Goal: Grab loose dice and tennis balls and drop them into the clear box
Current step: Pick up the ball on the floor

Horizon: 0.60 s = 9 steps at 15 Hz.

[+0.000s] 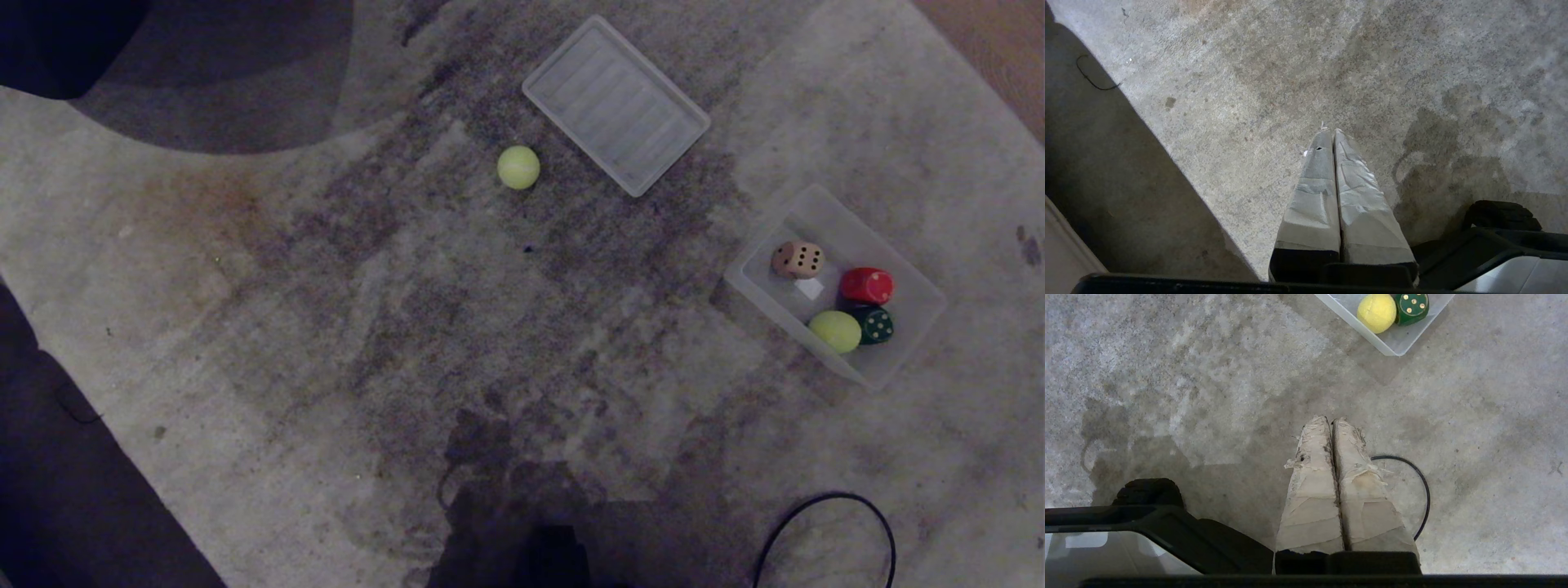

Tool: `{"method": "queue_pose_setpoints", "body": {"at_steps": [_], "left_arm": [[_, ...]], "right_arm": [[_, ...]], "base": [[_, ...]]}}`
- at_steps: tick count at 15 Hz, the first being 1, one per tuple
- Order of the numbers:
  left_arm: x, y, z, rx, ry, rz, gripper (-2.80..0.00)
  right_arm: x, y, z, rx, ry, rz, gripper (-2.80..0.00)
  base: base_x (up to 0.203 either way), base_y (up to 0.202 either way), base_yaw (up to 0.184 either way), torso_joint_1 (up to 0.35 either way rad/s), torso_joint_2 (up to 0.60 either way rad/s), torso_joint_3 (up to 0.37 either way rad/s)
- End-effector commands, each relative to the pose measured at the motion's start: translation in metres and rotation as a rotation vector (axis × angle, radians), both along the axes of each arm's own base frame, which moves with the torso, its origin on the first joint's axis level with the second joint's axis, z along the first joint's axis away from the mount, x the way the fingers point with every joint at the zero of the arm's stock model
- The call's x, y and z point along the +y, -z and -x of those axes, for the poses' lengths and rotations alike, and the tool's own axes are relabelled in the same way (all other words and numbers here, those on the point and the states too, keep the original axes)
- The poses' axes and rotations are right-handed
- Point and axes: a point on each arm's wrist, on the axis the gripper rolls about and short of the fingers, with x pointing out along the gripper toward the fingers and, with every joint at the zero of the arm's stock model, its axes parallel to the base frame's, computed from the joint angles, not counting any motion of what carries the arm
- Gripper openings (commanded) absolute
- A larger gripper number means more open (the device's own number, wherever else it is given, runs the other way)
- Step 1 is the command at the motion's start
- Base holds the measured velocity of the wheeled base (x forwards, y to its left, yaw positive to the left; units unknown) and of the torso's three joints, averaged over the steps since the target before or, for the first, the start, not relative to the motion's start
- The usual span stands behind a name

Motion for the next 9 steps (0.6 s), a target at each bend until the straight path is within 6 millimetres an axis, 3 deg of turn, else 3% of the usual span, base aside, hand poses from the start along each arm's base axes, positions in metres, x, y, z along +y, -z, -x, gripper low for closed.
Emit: {"method": "queue_pose_setpoints", "body": {"at_steps": [1, 4, 9], "left_arm": [[0.0001, 0.0004, -0.0002, 0.003, -0.004, 0.004, -2.8], [0.0, 0.0004, -0.0002, 0.003, -0.002, 0.001, -2.8], [0.0001, 0.0004, -0.0002, 0.003, -0.003, 0.006, -2.8]], "right_arm": [[0.0, 0.0024, -0.001, 0.012, 0.0, 0.0, -2.8], [0.0, 0.0024, -0.001, 0.012, 0.0, 0.001, -2.8], [0.0, 0.0023, -0.001, 0.01, 0.0, 0.0, -2.8]], "base": [[0.0, 0.0, 0.0, 0.0, 0.0, 0.0], [0.0, 0.0, 0.0, 0.001, 0.0, 0.013], [0.0, 0.0, 0.0, 0.002, 0.0, 0.173]]}}
